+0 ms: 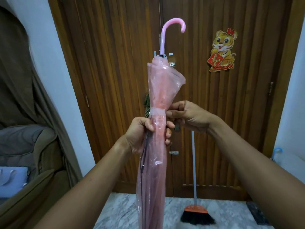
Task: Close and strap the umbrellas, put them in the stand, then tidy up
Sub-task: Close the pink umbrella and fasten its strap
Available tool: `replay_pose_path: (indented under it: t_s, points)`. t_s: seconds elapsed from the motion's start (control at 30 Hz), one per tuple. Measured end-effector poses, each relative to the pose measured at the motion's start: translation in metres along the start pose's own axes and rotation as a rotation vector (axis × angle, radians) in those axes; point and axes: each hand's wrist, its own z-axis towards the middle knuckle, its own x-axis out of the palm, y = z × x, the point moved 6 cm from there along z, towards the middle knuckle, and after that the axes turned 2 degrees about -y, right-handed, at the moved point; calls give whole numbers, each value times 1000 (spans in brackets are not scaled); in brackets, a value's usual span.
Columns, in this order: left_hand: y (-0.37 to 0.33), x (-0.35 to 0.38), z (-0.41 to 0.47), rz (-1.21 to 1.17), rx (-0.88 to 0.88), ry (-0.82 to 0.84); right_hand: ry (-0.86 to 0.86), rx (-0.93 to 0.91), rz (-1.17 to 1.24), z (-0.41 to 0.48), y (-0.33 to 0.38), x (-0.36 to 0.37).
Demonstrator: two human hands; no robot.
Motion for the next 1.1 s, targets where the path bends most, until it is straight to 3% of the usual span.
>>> replay_pose_path:
  t_s: [0.07, 0.17, 0.33, 0.43, 0.5, 0.57, 0.7, 0.83, 0.93, 1.0, 1.1]
  points:
    - [1, -12, -1, 67, 14, -145, -118, -8, -60, 2, -4, -9]
    - [6, -33, -4, 295, 62, -501, -306, -31, -205, 4, -9, -19]
    - [13, -23, 0, 683, 162, -614, -481, -91, -512, 5, -3, -12]
    - [15, -30, 1, 744, 222, -773, -519, -100, -599, 8, 1, -8]
    - [14, -38, -3, 648, 221, -866, -502, -102, -605, 8, 5, -6]
    - [14, -43, -6, 506, 237, -852, -462, -97, -549, 5, 10, -7]
    - [11, -35, -3, 318, 264, -632, -357, -58, -440, -4, 12, -18]
    - [6, -27, -1, 202, 189, -610, -227, 28, -340, -9, 6, -18]
    - [6, -21, 3, 230, 109, -503, -136, 66, -326, -11, 3, -20]
    - [6, -18, 8, 269, 69, -428, -171, 49, -325, -13, 1, -24]
    - [2, -15, 13, 621, 186, -499, -292, -3, -340, -14, 1, -26]
